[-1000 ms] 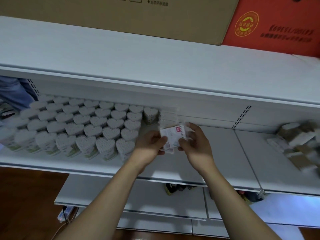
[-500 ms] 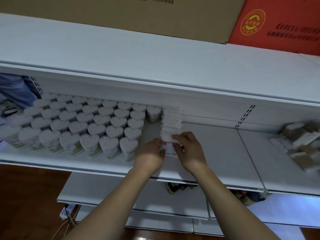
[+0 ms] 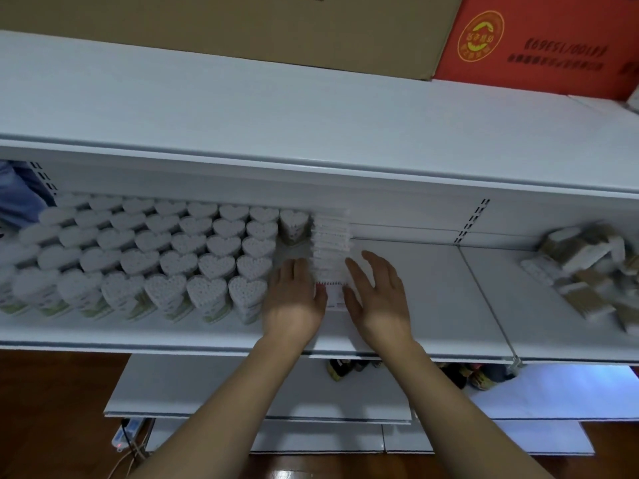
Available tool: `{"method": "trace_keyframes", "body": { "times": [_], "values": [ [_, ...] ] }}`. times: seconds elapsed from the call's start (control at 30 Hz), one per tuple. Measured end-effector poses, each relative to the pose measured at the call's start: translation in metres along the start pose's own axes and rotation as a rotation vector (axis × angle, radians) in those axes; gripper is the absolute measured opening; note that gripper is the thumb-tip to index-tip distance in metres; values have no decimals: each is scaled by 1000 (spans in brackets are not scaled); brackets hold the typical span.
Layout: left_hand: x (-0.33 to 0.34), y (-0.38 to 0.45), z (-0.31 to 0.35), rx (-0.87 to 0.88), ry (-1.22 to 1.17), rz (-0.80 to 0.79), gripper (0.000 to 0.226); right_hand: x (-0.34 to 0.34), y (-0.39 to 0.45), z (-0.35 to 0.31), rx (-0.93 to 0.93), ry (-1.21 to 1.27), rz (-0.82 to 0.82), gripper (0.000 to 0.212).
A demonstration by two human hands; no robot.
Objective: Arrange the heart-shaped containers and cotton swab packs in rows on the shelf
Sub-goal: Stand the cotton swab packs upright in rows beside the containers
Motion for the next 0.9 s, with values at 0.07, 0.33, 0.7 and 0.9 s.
{"method": "trace_keyframes", "body": {
  "times": [0.07,0.33,0.7,0.9],
  "values": [
    [-5,-1,15,32,65,48,48,-14,-9,6,13,-45,34,43],
    [26,-2,110,190,181,21,56,-73,-63,88,210,-141,-105,46],
    [151,-25,346,307,173,-152,55,-180,-184,312,497,-153,-133,46],
    [200,-26,414,324,178,-280,57,-185,-220,416,689,-281,-476,54]
  ]
}}
Point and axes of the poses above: each hand's wrist, its own y-axis towards the middle knuckle, its own x-axis out of the palm, z = x × y, the point moved 7 cm from there along y, towards the middle knuckle, and after that the axes turned 12 degrees about -z, right-handed, at the moved point
